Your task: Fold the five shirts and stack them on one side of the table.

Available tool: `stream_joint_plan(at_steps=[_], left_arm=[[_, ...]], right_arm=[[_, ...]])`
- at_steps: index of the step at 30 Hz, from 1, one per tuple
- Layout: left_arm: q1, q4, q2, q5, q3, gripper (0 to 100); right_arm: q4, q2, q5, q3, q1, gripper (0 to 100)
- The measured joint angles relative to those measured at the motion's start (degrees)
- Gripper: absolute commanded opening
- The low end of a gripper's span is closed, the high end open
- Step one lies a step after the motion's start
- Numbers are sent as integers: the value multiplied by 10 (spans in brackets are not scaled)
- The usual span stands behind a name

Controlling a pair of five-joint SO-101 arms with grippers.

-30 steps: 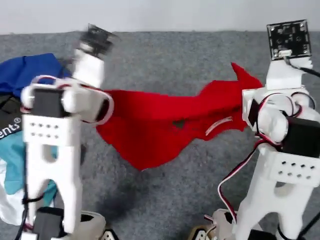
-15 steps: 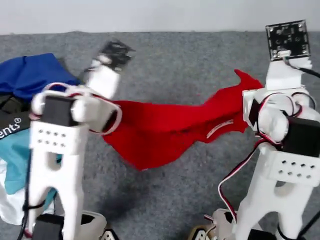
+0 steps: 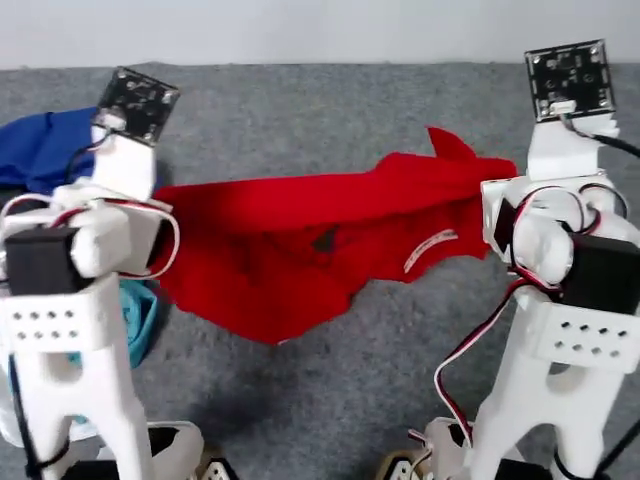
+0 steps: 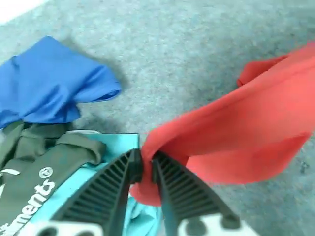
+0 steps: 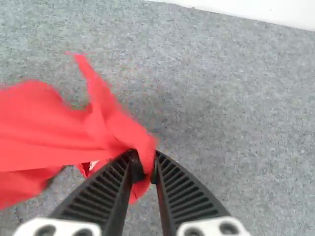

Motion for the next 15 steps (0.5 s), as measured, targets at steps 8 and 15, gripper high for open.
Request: stream_joint_plan(at_steps=[8,15], left_arm=[[-93,1,-71,-19,0,17],[-120,1,-117,-19,0,17]], right_arm=[[0,-1,0,1,-1,9],[0,-1,0,1,1,9]])
